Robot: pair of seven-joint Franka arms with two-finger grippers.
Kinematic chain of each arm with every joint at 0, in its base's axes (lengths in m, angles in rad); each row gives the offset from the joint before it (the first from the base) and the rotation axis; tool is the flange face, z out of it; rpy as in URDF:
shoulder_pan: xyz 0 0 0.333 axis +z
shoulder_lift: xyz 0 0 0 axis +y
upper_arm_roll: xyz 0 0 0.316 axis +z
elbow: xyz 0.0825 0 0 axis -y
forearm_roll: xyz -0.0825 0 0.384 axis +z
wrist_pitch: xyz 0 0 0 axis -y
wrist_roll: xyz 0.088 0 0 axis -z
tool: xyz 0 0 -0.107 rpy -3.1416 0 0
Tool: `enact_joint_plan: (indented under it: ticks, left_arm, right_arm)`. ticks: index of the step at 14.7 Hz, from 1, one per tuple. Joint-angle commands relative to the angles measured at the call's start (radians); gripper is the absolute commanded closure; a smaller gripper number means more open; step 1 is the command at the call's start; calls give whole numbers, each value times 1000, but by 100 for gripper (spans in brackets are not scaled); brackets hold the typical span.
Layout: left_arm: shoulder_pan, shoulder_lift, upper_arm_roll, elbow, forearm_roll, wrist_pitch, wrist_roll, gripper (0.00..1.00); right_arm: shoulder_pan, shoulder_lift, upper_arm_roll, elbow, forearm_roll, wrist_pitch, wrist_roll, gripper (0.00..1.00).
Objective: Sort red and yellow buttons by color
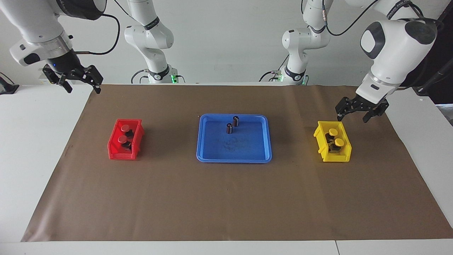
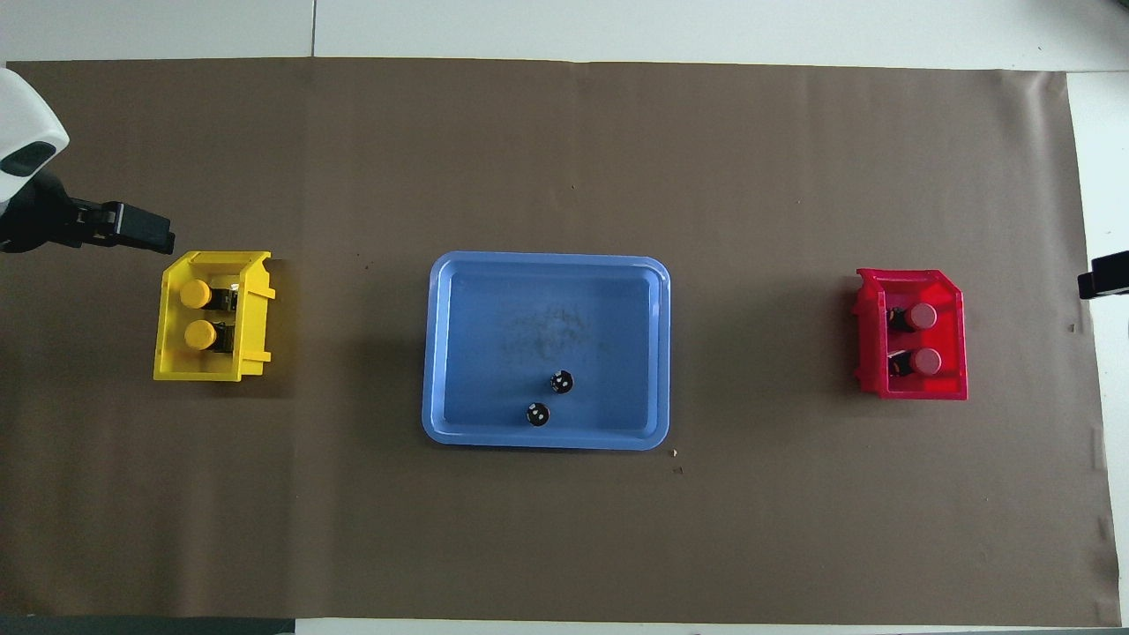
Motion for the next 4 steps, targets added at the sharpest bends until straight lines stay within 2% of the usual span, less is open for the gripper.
enact_joint_plan:
  ticks: [1,4]
  left_arm:
    - [-5,10,5,132,-22,-161,1,0]
    - [-5,7,9,147,-20,-238,1,0]
  right_arm:
    - [-7,-5,7,-2,18,0,18,0]
    - [-7,-5,7,-2,18,0,18,0]
